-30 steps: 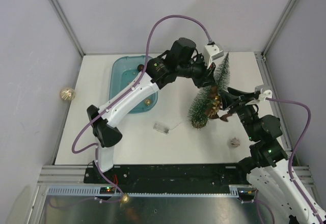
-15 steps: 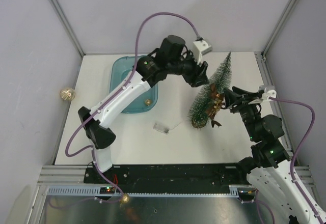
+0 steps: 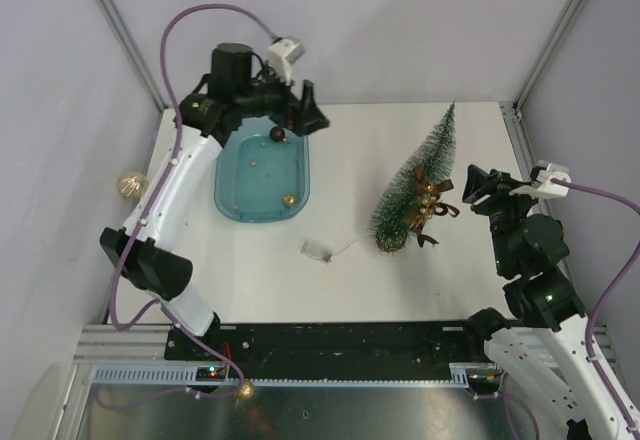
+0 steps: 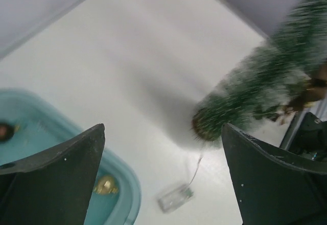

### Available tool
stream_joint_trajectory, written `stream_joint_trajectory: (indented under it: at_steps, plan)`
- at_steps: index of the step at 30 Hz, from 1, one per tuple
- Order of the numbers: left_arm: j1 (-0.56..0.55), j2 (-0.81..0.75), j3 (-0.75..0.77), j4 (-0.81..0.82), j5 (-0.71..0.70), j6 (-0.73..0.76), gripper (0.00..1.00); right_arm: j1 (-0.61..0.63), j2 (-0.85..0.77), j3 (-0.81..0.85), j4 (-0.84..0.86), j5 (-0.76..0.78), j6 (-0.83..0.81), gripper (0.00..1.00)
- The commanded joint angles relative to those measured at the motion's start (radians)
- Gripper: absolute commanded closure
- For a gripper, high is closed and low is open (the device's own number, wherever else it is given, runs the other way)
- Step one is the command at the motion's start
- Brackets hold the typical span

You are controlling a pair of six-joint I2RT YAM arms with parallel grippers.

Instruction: Decorate the small christmas tree

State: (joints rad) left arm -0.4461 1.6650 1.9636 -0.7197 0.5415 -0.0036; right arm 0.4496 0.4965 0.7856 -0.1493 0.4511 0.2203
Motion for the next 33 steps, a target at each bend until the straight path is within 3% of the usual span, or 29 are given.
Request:
stream_joint_trajectory:
  at_steps: [1, 8, 20, 33]
  plan:
    - [0.178, 0.000, -0.135, -0.018, 0.093, -0.010, 0.00, -0.014, 0.038, 0.046, -0.124, 0.141, 0.077, 0.46]
    - [0.261, 0.118, -0.273, 0.066, -0.102, 0.108, 0.00, -0.036, 0.056, 0.048, -0.157, 0.121, 0.116, 0.44]
    - [0.268, 0.542, 0.029, 0.190, -0.275, 0.047, 0.00, -0.038, 0.020, -0.013, -0.091, 0.057, 0.102, 0.46]
    - [0.274, 0.718, 0.187, 0.291, -0.396, -0.047, 0.12, -0.039, 0.030, -0.062, 0.005, -0.006, 0.077, 0.48]
